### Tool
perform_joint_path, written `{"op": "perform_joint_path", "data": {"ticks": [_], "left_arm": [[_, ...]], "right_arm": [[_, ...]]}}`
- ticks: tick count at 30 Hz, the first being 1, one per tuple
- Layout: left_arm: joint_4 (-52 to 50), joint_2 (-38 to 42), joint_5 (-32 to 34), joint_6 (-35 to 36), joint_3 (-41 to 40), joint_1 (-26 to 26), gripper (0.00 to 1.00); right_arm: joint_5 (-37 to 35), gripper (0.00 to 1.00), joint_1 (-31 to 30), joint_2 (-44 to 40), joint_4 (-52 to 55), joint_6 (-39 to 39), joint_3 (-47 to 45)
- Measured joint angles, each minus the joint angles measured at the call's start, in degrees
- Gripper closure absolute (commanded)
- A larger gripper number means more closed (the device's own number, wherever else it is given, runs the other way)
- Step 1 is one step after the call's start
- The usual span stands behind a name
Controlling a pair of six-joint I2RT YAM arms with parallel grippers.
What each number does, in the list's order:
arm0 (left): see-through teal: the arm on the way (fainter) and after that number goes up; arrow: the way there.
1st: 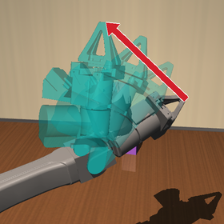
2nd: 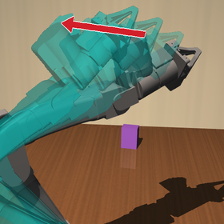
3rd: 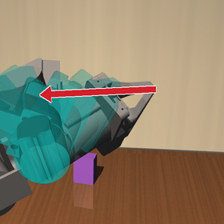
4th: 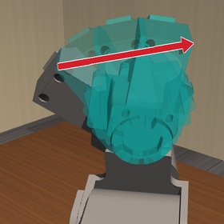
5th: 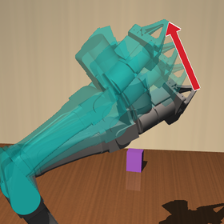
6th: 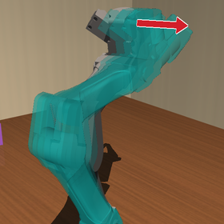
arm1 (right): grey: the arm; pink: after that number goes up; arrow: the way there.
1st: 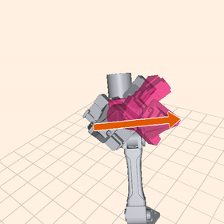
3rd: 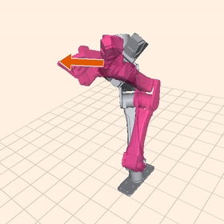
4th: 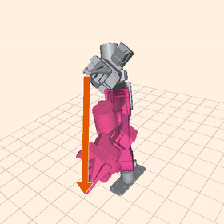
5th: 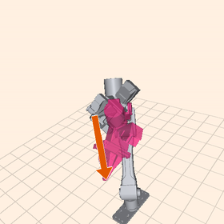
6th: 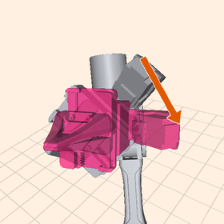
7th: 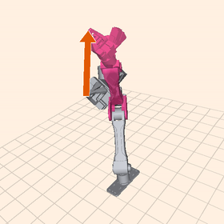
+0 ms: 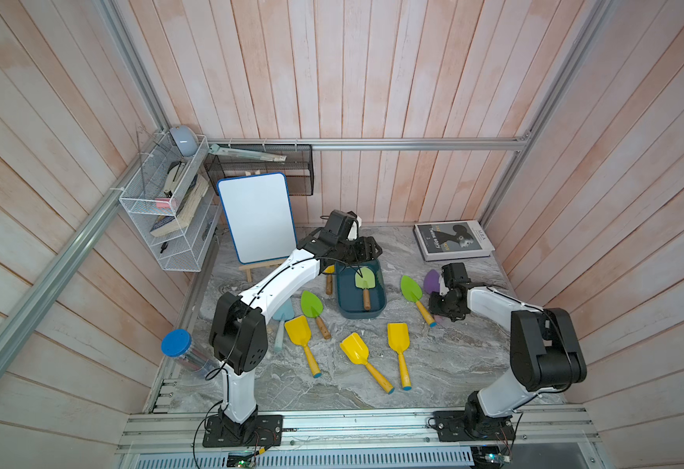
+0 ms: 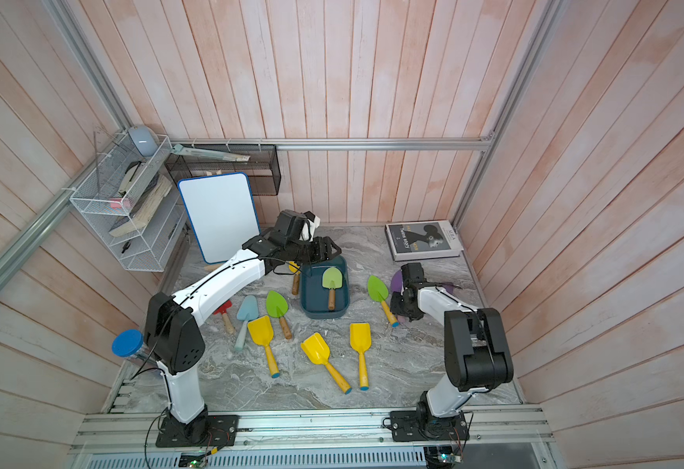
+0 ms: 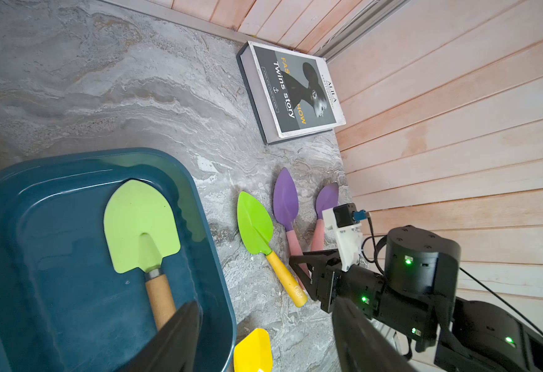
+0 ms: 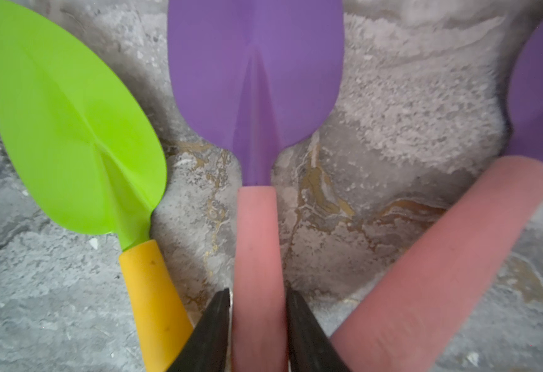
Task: Put the shovel into the storage box
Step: Pick up the shovel from the center of the board.
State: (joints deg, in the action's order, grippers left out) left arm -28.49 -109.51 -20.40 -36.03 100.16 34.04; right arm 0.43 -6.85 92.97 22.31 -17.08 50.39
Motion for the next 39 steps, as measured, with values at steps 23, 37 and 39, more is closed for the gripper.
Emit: {"op": "perform_joint_path", "data": {"ticks": [23, 37, 39], "left_arm": [[5.38, 1.60, -1.70, -0.20, -7.61, 0.00, 0.29], [10.58, 8.39, -1.88, -1.27, -13.22, 0.00, 0.29], [11.17, 9.14, -1.88, -1.53, -14.34, 0.00, 0.29]], "right_arm": [[-0.42, 1.00, -0.70, -5.49, 2.14, 0.28, 0.02], [0.09, 1.00, -10.21, -18.25, 5.62, 0.44, 1.64], [0.24, 1.00, -12.50, -19.69, 5.88, -0.48, 1.66]]}}
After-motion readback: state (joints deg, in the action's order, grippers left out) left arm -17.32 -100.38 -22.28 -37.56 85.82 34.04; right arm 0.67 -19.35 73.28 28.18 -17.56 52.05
